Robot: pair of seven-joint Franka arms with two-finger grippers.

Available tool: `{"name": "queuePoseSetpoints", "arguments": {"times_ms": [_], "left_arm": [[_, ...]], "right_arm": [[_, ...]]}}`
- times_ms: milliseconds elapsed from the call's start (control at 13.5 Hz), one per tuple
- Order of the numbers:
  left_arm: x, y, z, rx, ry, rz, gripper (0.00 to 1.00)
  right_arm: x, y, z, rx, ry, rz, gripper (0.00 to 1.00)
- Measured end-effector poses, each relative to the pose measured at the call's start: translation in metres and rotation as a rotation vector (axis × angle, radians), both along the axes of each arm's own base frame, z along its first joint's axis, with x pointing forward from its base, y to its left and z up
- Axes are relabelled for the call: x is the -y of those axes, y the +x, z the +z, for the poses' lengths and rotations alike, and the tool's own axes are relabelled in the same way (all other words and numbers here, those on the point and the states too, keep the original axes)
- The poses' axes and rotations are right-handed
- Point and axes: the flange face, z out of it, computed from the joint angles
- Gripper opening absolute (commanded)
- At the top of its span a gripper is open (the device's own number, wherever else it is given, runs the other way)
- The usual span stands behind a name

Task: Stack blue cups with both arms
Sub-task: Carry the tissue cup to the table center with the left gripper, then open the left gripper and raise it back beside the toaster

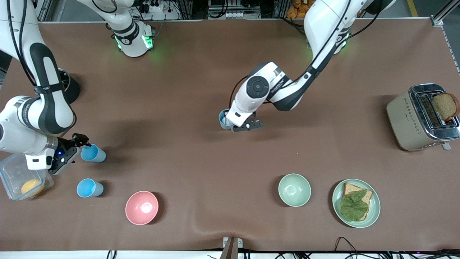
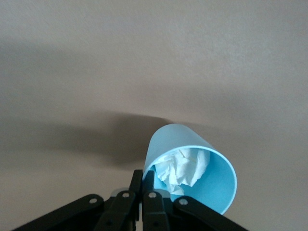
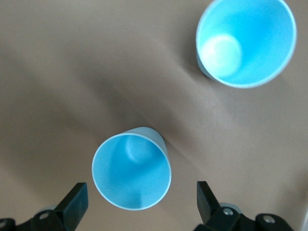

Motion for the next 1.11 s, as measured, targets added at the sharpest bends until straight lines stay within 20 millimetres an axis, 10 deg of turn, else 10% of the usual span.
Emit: {"name": "queuePoseSetpoints", "arguments": {"times_ms": [148,591,960,1034,1107], "left_arm": [[0.001,0.000,0.002,-0.012,0.013,0.003,1.00],[-0.025,0.019,0.101,0.026,0.064,0.020,1.00],[-0.180,0.091,0.248,0.183,0.089,0.163,1.00],[-0.216,0.101,0.265,0.207,0.099,0.150,1.00],[-0.249,0.107,0.277,0.217,0.116,0.126,1.00]], "right_arm": [[-0.004,-0.003,-0.007,-0.026,-0.006,-0.111,1.00],[0.011,0.001,-0.019,-0.030,-0.015,-0.179,1.00],[0.022,0.000,-0.037,-0.039,-0.016,-0.197,1.00],[0.025,0.000,-0.043,-0.038,-0.016,-0.204,0.65],[0.027,-0.001,-0.049,-0.040,-0.015,-0.208,0.04]]}}
